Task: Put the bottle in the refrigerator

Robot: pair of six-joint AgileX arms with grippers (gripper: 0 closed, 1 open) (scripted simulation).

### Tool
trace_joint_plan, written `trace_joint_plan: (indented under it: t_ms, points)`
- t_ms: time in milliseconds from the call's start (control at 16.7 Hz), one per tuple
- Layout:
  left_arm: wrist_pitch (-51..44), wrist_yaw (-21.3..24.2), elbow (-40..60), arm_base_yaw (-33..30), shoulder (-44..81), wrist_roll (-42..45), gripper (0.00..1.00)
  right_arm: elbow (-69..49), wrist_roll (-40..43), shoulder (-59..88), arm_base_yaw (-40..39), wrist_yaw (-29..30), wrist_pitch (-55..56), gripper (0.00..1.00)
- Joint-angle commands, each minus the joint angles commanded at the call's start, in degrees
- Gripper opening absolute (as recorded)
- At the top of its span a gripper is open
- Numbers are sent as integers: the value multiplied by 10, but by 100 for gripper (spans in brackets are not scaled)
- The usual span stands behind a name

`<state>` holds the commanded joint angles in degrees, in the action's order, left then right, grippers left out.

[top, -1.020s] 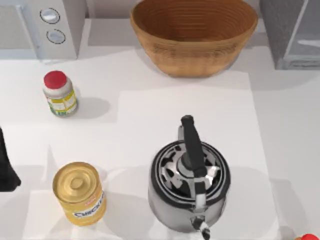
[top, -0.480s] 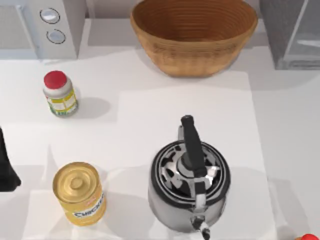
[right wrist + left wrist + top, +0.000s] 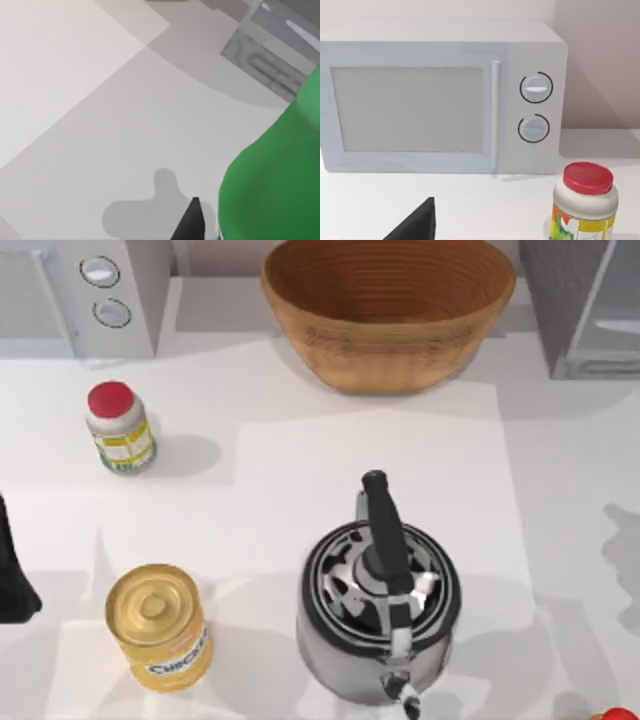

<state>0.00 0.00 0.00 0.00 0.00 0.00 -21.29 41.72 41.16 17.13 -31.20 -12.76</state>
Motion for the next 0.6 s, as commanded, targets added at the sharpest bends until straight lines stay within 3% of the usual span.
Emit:
trace_joint_plan:
  t_ms: [360, 600]
  points:
    - [0, 0, 0, 0, 0, 0, 100, 136, -293, -289, -143, 205, 103, 1]
    - [0, 0, 0, 0, 0, 0, 100, 200, -400, -394, -170, 295, 126, 1]
